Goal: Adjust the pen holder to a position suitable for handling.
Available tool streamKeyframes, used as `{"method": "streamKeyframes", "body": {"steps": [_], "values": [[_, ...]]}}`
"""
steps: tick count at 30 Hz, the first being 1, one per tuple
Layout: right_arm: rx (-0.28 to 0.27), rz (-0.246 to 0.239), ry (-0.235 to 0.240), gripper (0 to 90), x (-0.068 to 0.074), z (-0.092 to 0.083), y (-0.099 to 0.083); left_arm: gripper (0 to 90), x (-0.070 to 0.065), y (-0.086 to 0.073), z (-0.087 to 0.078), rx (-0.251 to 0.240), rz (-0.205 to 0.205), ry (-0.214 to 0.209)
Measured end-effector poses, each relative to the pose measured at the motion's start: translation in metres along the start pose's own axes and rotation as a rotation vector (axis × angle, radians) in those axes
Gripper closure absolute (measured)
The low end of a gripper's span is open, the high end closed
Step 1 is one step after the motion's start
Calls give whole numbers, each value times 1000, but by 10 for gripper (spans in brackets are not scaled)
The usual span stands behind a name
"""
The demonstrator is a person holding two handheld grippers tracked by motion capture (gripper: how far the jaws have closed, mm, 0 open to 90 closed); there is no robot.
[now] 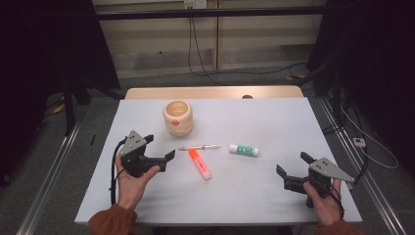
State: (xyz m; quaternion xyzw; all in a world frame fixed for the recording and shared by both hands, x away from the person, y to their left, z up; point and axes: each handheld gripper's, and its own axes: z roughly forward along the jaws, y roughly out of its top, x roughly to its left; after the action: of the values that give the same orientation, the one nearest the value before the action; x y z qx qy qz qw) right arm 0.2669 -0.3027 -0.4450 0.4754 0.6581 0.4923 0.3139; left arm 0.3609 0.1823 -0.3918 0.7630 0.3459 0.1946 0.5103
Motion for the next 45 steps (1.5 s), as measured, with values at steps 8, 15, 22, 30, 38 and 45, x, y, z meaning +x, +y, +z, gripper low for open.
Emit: {"method": "streamKeyframes", "body": {"steps": [8,15,22,30,38,45], "values": [[1,2,3,20,0,0,0,53,11,19,12,-9,7,-1],[3,-5,5,20,0,0,0,64,22,25,20,-1,-8,9],[7,-3,8,20,0,1,0,63,37,36,29,-1,-15,25],[11,-4,11,20,1,3,0,40,55,47,47,6,-17,22],[12,0,12,21,0,2,-1,58,70,58,67,34,-17,48],[15,3,12,20,1,3,-1,96,82,66,91,80,-15,61]]}}
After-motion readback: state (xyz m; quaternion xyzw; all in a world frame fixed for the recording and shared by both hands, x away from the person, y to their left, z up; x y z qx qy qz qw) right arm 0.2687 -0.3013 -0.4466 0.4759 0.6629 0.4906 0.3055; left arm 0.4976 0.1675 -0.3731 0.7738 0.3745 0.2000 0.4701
